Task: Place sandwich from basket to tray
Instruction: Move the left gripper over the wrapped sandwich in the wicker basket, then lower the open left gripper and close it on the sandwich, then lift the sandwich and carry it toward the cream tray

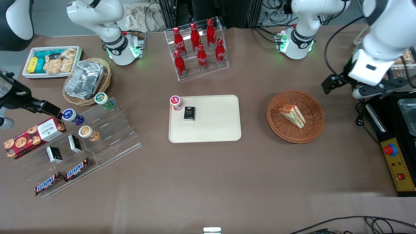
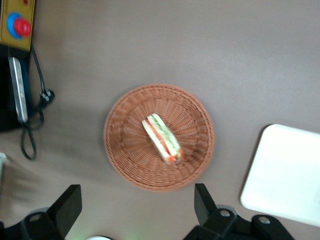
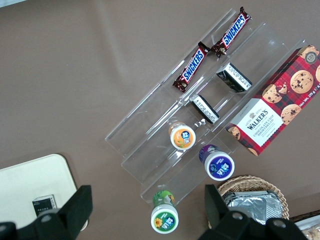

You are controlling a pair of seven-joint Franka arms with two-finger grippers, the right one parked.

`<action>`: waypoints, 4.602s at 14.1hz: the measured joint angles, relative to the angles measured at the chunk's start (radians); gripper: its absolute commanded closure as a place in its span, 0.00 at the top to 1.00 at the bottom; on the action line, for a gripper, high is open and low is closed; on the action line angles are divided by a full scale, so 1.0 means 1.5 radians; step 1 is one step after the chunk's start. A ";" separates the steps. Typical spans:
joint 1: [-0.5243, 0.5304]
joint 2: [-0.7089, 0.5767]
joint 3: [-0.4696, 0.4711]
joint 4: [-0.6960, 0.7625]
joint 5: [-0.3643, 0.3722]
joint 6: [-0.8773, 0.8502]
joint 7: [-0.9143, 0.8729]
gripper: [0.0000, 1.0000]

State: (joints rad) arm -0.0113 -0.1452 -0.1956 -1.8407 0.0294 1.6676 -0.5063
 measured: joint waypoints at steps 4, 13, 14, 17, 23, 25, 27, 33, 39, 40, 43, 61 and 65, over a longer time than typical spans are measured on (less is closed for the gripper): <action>-0.005 0.000 -0.047 -0.028 -0.002 -0.003 -0.156 1.00; 0.002 0.009 -0.044 -0.237 -0.011 0.213 -0.212 1.00; 0.002 0.011 -0.044 -0.271 -0.012 0.253 -0.223 1.00; 0.003 0.023 -0.043 -0.358 -0.012 0.366 -0.256 1.00; 0.003 0.097 -0.041 -0.425 -0.013 0.534 -0.304 1.00; 0.003 0.122 -0.041 -0.428 -0.013 0.559 -0.306 1.00; 0.003 0.142 -0.040 -0.428 -0.013 0.582 -0.306 1.00; 0.003 0.185 -0.024 -0.427 -0.011 0.624 -0.306 0.00; 0.003 0.174 -0.024 -0.419 0.002 0.615 -0.297 0.00; 0.002 0.161 -0.025 -0.408 0.005 0.585 -0.291 0.00; 0.001 0.096 -0.029 -0.312 0.005 0.372 -0.242 0.00; -0.085 0.119 -0.207 -0.057 -0.052 0.220 -0.025 0.00; -0.133 0.168 -0.207 -0.070 -0.027 0.293 -0.025 0.00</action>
State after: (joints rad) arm -0.2103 0.1074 -0.5064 -1.9450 -0.0108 2.1071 -0.5441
